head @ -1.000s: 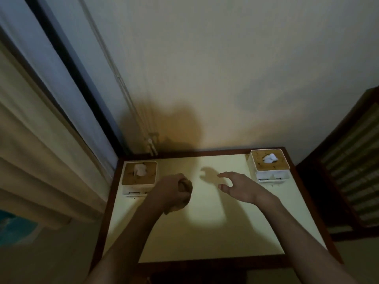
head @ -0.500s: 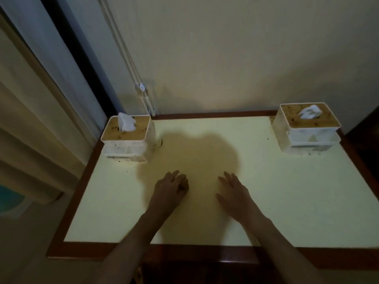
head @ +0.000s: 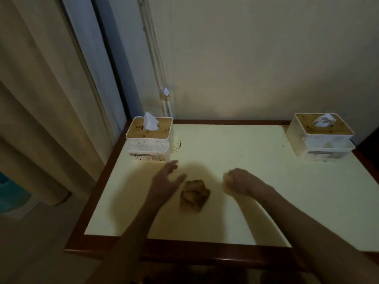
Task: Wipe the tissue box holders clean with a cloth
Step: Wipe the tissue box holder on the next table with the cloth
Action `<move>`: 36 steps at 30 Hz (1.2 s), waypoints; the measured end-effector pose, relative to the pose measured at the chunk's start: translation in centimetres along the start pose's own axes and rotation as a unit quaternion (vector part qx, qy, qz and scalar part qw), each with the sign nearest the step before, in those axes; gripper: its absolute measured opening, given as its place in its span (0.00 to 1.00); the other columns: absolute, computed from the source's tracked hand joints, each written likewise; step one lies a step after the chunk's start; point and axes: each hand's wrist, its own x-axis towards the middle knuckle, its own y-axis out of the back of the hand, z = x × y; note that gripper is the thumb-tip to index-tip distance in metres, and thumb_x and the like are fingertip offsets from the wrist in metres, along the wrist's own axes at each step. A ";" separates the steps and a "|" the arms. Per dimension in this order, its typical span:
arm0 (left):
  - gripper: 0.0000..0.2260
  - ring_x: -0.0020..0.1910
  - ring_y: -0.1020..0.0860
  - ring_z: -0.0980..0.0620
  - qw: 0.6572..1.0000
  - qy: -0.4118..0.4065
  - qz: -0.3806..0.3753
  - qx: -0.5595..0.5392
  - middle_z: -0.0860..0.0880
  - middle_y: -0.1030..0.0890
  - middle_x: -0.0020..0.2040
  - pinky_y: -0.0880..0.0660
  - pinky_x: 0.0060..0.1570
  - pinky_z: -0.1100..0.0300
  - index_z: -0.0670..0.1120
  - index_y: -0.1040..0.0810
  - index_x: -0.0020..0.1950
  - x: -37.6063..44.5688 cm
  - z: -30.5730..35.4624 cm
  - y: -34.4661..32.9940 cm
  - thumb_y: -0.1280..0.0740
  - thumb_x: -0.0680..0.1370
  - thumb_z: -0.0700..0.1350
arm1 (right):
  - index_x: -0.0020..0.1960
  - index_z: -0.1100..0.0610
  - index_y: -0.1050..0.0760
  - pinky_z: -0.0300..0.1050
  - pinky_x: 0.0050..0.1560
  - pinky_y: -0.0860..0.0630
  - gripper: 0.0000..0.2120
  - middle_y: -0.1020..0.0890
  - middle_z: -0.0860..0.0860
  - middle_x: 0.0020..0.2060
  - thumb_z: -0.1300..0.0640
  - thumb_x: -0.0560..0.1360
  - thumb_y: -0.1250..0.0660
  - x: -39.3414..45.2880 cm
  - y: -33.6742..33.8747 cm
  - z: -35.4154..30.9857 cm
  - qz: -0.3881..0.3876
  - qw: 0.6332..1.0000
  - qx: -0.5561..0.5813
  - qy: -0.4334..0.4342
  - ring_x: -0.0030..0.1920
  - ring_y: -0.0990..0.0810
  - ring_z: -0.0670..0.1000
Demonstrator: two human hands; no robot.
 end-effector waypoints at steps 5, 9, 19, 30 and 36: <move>0.16 0.50 0.23 0.53 0.973 0.080 0.209 -0.063 0.48 0.22 0.55 0.29 0.41 0.65 0.48 0.27 0.62 6.4 -1.2 9.3 0.33 0.75 0.42 | 0.70 0.61 0.34 0.48 0.63 0.31 0.22 0.27 0.57 0.67 0.52 0.79 0.39 5.7 4.7 -9.2 0.036 0.993 0.092 0.070 0.65 0.28 0.57; 0.29 0.59 0.25 0.45 0.982 0.139 0.125 -0.038 0.45 0.25 0.63 0.29 0.50 0.58 0.44 0.35 0.71 12.0 -4.1 12.8 0.28 0.72 0.39 | 0.64 0.62 0.29 0.45 0.58 0.29 0.19 0.23 0.56 0.60 0.54 0.77 0.33 9.5 5.3 -13.5 0.040 0.975 0.194 0.099 0.61 0.24 0.57; 0.11 0.49 0.20 0.57 0.998 0.051 0.000 -0.043 0.56 0.19 0.48 0.25 0.47 0.61 0.53 0.22 0.55 13.3 -5.8 12.7 0.29 0.74 0.48 | 0.73 0.50 0.36 0.45 0.60 0.28 0.29 0.23 0.52 0.63 0.53 0.75 0.31 13.7 3.1 -14.1 0.027 0.904 0.408 0.128 0.62 0.25 0.52; 0.12 0.46 0.21 0.61 0.995 -0.022 0.037 -0.086 0.56 0.19 0.48 0.26 0.46 0.66 0.52 0.24 0.55 9.3 3.1 9.2 0.29 0.74 0.41 | 0.71 0.46 0.32 0.49 0.64 0.29 0.26 0.24 0.49 0.65 0.49 0.74 0.30 7.3 7.7 -7.8 0.068 0.903 0.394 0.160 0.63 0.26 0.50; 0.18 0.51 0.19 0.57 0.993 -0.044 -0.032 -0.107 0.55 0.18 0.54 0.20 0.49 0.58 0.52 0.24 0.61 4.6 9.2 3.5 0.27 0.73 0.47 | 0.67 0.43 0.27 0.49 0.64 0.30 0.23 0.23 0.45 0.64 0.45 0.73 0.31 0.5 8.9 0.5 0.082 0.897 0.414 0.133 0.63 0.27 0.48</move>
